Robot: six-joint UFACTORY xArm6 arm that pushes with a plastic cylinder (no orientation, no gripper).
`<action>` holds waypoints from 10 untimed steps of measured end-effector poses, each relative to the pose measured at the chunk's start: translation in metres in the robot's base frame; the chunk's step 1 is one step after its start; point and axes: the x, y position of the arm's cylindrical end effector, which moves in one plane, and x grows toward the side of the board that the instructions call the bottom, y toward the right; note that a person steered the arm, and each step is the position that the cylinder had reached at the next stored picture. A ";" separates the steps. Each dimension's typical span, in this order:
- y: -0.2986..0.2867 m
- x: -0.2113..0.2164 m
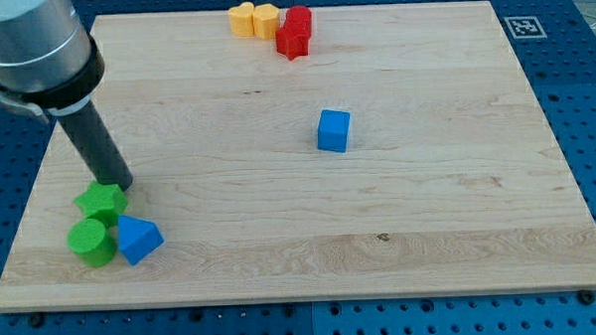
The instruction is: Move the blue cube closer to the blue triangle
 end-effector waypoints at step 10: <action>0.256 -0.066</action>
